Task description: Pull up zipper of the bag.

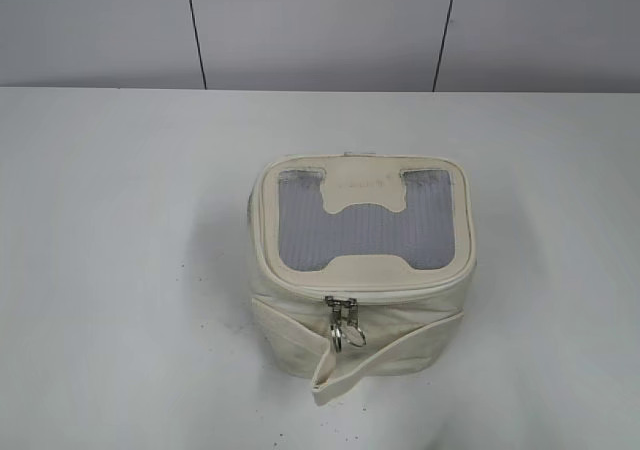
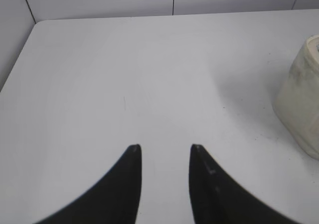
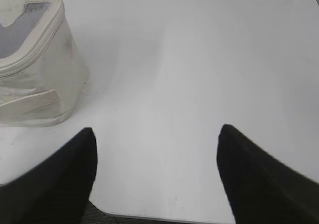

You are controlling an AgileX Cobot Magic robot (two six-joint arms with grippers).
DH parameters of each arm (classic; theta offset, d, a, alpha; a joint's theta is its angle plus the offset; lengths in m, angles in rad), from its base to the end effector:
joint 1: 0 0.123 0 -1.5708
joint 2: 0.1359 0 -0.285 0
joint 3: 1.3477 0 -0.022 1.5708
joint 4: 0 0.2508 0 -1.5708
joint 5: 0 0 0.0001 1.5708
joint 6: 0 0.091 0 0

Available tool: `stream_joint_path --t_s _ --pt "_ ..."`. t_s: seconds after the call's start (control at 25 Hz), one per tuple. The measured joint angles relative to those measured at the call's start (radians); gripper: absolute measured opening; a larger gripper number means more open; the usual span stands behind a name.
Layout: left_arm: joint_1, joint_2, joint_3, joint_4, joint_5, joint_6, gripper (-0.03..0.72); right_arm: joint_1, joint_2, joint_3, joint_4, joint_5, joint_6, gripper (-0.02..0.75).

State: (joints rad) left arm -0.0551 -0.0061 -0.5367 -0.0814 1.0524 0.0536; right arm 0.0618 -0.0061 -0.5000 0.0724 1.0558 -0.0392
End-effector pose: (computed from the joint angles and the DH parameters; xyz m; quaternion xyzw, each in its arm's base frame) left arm -0.0104 -0.0059 0.2882 0.0478 0.8376 -0.0410 0.5427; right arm -0.0060 0.0054 0.2778 -0.0443 0.8486 0.0421 0.5254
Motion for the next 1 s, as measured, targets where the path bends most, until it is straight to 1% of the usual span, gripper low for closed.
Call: stream_joint_path --t_s 1.0 --pt "0.0 0.0 0.0 0.0 0.0 0.0 0.254 0.0 0.0 0.0 0.0 0.0 0.0 0.582"
